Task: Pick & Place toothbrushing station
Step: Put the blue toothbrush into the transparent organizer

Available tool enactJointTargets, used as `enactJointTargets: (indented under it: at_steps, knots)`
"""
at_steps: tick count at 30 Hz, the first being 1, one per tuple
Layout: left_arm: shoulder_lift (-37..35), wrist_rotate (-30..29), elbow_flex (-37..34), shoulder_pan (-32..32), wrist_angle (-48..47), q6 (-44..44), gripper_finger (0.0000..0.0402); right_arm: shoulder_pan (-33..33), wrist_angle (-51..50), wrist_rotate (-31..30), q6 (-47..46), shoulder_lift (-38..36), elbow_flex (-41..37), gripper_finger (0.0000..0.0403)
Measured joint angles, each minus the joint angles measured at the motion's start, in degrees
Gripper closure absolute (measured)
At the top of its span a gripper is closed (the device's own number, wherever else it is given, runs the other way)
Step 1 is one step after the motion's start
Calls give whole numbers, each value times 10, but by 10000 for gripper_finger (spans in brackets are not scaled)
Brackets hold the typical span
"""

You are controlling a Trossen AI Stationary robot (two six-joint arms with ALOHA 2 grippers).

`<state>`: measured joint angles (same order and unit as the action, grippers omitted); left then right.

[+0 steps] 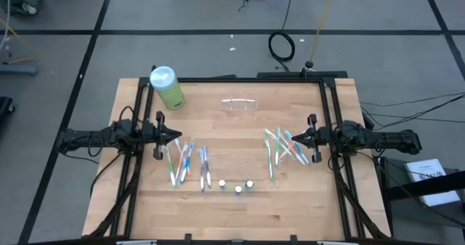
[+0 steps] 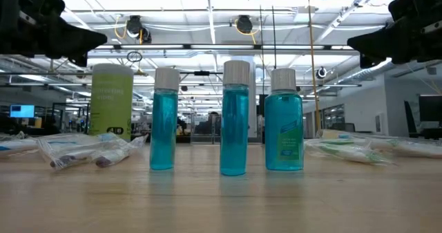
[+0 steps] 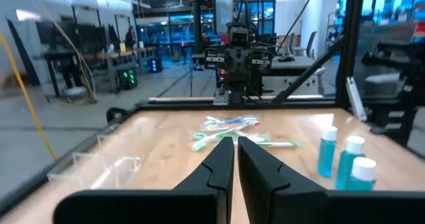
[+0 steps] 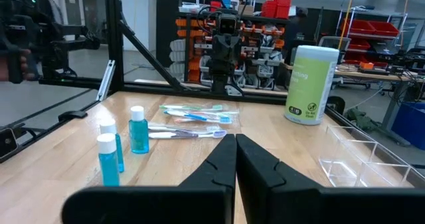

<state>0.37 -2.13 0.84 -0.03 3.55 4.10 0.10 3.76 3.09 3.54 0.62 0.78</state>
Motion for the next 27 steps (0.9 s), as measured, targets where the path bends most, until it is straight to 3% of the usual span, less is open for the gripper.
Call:
enactJointTargets:
  at_steps: [7, 23, 27]
  knots:
    - [0, 0, 0, 0, 2, 6, 376, 0, 36, -1, -165, 0, 0, 403]
    - [0, 0, 0, 0, 2, -14, 376, 0, 122, -1, -171, 0, 0, 403]
    - [0, -14, 0, 0, 2, -14, 376, 0, 161, 7, -93, 2, 0, 402]
